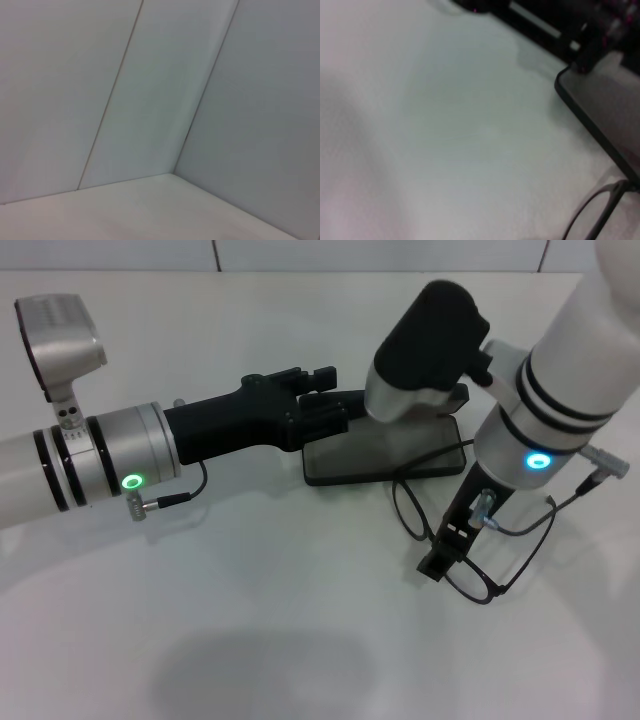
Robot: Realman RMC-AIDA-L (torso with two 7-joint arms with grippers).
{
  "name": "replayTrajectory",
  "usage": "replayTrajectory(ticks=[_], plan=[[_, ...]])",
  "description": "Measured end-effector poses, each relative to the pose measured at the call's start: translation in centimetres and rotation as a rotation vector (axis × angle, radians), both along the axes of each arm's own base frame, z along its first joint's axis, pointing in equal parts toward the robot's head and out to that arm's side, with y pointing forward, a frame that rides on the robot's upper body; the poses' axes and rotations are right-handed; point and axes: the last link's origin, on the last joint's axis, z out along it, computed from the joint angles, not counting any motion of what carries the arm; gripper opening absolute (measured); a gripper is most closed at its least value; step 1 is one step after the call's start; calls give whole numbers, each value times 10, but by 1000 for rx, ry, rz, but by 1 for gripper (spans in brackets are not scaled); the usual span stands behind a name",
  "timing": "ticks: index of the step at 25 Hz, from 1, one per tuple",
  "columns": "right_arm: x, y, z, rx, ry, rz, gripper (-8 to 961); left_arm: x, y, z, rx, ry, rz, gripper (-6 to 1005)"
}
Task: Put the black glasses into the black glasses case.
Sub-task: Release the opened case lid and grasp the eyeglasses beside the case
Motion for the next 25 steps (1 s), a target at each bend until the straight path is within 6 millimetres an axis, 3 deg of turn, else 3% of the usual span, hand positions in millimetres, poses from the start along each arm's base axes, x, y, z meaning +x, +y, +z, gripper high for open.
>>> replayTrajectory(ticks=[11,20,25], plan=[[16,-3,-9,26,9,2,593,1,3,-4,-3,26,1,651],[16,-4,-9,21,8,17,499,7,4,-7,-8,22,-12,651],[15,-6,-9,8,12,39,348,7,4,-8,-9,20,-13,651]])
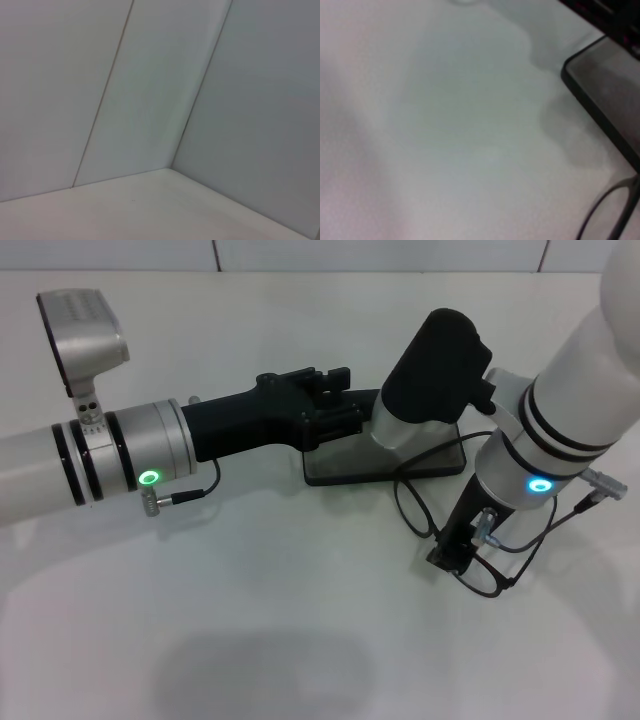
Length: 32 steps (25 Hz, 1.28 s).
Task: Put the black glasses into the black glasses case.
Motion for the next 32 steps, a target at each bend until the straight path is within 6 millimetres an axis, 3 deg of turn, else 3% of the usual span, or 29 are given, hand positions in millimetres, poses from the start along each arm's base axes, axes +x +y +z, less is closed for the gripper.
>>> replayTrajectory(ticks=[6,9,16,21,26,29,32], plan=[[0,1,10,-2,38,53,167,0,0,0,-1,-1,1,651],[3,-1,19,-2,66,86,130,-1,-1,0,-4,-4,3,651],[16,-15,70,38,304,155,106,7,-10,6,-30,-70,-50,652],[39,-24,98,15,611,237,106,23,-12,16,-84,-161,-97,652],[84,-36,115,51,948,406,107,50,0,27,-147,-221,-144,651],[107,-39,113,103,1030,510,107,67,11,34,-202,-248,-143,651],[117,-41,104,109,1065,603,107,77,15,36,-252,-264,-139,651]])
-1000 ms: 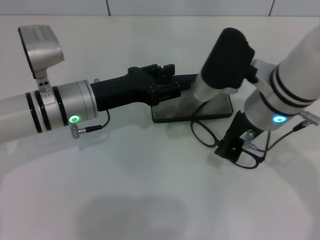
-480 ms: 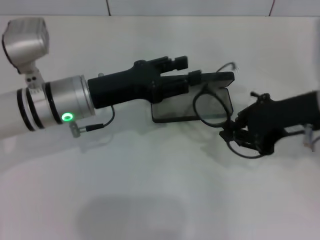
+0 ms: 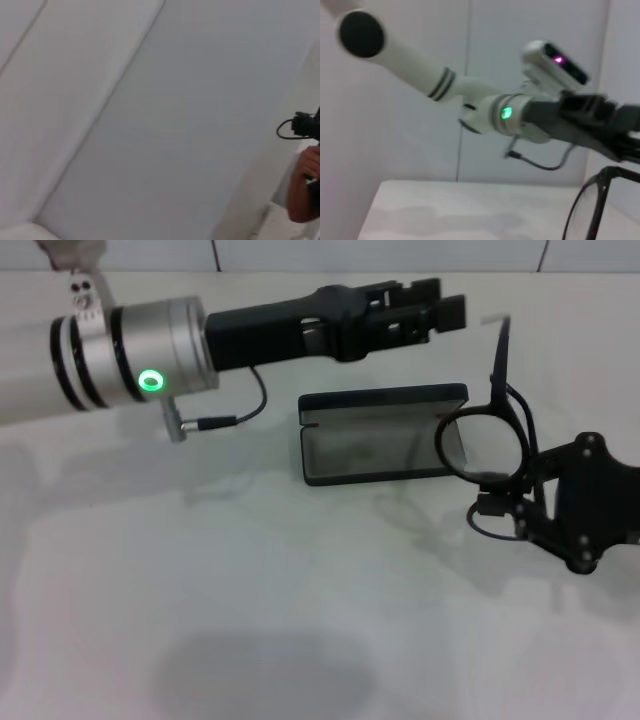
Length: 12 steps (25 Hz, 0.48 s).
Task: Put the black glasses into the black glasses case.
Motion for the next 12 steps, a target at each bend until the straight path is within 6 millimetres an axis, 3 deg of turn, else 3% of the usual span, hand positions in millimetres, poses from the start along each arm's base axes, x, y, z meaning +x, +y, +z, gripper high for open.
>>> replayTrajectory(ticks=[12], plan=[[3,0,-5,132,17,138,106,30,0,-19,-170,48,-36,651]])
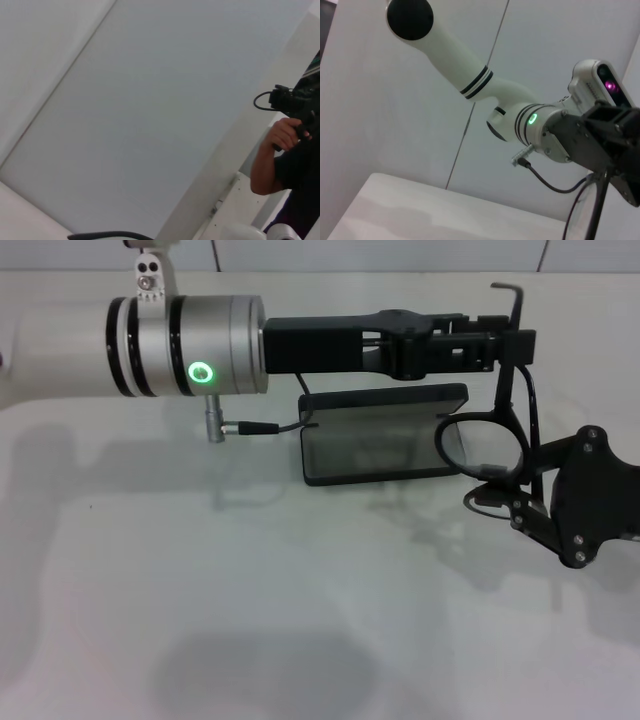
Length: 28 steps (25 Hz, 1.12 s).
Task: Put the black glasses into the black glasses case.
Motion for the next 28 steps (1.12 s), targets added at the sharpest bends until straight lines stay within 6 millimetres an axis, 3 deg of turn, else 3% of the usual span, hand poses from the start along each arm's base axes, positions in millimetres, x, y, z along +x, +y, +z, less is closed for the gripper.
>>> replayTrajectory(ticks=[11,19,28], plan=[[5,-3,-1,8,-9,-6,105,4,-1,7,70,-84,-25,652],[1,-2,-2,3,-9,15,106,8,-5,-17,-124,87,11,652],[0,-3,-3,19,-16,46,106,2,-4,-18,-157,116,59,650]])
